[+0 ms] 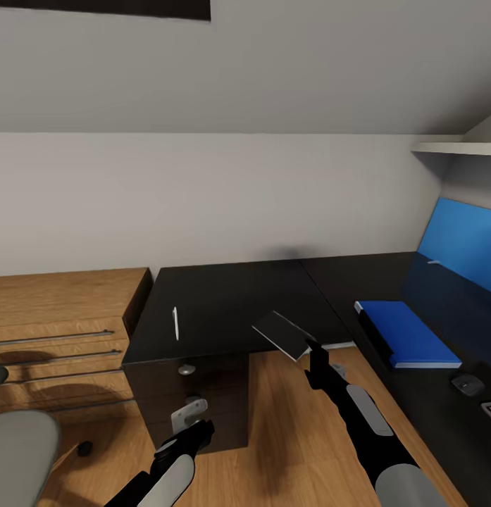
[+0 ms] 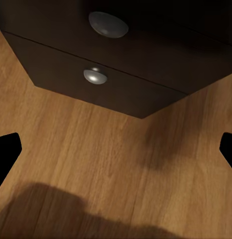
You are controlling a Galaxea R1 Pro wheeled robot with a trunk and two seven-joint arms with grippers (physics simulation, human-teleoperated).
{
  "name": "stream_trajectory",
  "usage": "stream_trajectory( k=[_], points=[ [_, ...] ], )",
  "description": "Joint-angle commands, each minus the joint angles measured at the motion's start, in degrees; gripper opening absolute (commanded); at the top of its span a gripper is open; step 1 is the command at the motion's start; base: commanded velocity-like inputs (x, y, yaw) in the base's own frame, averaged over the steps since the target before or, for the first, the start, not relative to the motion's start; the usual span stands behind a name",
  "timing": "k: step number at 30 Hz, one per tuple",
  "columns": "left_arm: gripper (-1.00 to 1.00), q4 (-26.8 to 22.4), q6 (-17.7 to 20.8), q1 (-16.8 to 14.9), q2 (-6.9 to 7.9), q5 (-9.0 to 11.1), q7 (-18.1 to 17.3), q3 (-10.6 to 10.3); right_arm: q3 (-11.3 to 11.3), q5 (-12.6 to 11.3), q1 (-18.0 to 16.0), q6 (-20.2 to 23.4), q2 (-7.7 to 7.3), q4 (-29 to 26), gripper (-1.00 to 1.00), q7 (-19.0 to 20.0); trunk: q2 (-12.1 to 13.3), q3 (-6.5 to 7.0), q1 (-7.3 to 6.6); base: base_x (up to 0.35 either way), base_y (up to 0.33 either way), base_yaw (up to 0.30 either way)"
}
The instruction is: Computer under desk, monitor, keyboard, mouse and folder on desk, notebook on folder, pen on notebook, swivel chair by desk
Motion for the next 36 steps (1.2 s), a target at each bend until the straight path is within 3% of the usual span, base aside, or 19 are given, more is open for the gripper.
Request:
stream_trajectory(
  k=[1,4,21,25,28,36],
  points=[
    [1.0,-0.09,0.27,-0.07,0.03,0.12,0.42,-0.08,-0.05,-0.22,-0.02,0.1,0.01,-0.1,1.0,-0.38,-0.45,-0.24,0.22,0.006,0.0,0.0],
    [1.0,-0.09,0.28,-0.07,0.0,0.13,0.59,0.04,-0.03,0.1,-0.02,0.1,0.01,-0.1,1.0,-0.38,-1.65,-0.78,0.88,0.003,0.0,0.0],
    [1.0,-0.09,0.29,-0.07,-0.02,0.06,0.47,0.02,0.12,0.21,-0.02,0.28,0.01,-0.18,1.0,-0.33,-2.45,-1.14,1.32,0.0,0.0,0.0],
    [1.0,-0.09,0.27,-0.07,-0.02,0.1,0.27,-0.01,1.12,0.21,-0.02,0.36,0.02,-0.25,1.0,-0.33,-2.45,-1.14,1.32,0.0,0.0,0.0],
    [1.0,-0.09,0.21,-0.07,-0.02,0.13,0.21,-0.14,3.86,0.21,-0.02,0.37,0.03,-0.38,1.0,-0.36,-2.45,-1.14,1.32,0.006,0.006,0.0],
    [1.0,-0.09,0.2,-0.07,-0.02,0.17,0.16,-0.17,4.42,0.21,-0.02,0.37,0.01,-0.37,1.0,-0.38,-2.45,-1.14,1.32,0.092,0.054,0.0]
  ],
)
